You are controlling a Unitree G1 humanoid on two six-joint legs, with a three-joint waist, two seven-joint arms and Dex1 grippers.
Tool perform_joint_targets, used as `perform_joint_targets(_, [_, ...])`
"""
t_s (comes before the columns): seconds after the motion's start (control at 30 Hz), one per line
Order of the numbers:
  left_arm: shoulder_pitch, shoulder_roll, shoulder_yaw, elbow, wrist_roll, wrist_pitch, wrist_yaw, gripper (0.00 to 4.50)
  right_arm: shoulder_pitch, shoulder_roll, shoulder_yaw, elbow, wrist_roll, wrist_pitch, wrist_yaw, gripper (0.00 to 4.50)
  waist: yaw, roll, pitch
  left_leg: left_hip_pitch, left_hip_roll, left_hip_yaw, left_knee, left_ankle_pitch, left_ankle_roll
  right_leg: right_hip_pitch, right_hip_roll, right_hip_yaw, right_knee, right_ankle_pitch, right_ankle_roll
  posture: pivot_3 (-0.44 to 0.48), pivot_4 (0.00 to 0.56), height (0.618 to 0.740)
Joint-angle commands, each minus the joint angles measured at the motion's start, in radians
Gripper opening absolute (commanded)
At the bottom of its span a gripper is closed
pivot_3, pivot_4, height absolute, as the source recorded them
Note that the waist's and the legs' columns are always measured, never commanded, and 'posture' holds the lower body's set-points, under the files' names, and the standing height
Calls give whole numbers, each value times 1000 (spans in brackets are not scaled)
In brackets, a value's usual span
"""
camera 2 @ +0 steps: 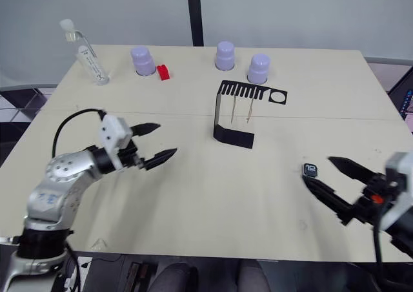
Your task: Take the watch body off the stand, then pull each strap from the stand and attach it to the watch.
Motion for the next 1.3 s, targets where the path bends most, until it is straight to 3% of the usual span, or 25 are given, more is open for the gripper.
perform_joint_targets(0.03, [-49,-70,-59,11,46,10,80,4500,-96,-24,111,-55,44,-15,-73,4487,1,0,0,0,0,1,0,0,0,0,1,-1,0,0,1,0,150,740])
perform_joint_targets(0.2, [-87,-159,-140,64,101,-3,126,4500,-270,3,313,-4,-48,-43,-123,4487,3,-1,0,-1,1,2,2,0,1,-1,2,-2,0,1,1,0,150,740])
perform_joint_targets(0.47, [-205,-297,-178,273,167,-44,213,4500,-399,39,514,63,-233,-86,-113,4487,14,-2,0,-2,0,2,3,0,2,-1,2,-4,0,1,1,0,150,740])
perform_joint_targets(0.9, [-322,-407,-164,542,242,-203,316,4500,-443,82,567,98,-316,-97,-107,4487,13,-2,1,-2,0,1,4,1,1,-1,2,-7,0,1,2,0,150,740])
perform_joint_targets(1.0, [-331,-420,-163,563,248,-229,335,3659,-442,88,567,103,-328,-100,-108,4500,13,-2,1,-2,0,1,4,1,1,-1,2,-7,0,1,2,0,150,740])
perform_joint_targets(1.1, [-339,-434,-169,581,261,-240,351,2192,-450,99,562,112,-347,-105,-118,4500,13,-2,1,-2,0,1,4,1,1,-1,2,-7,0,1,2,0,150,740])
perform_joint_targets(1.3, [-343,-461,-168,599,283,-260,384,2192,-453,108,562,116,-372,-107,-113,4500,13,-2,1,-2,0,1,4,1,1,-1,2,-7,0,1,2,0,150,740])
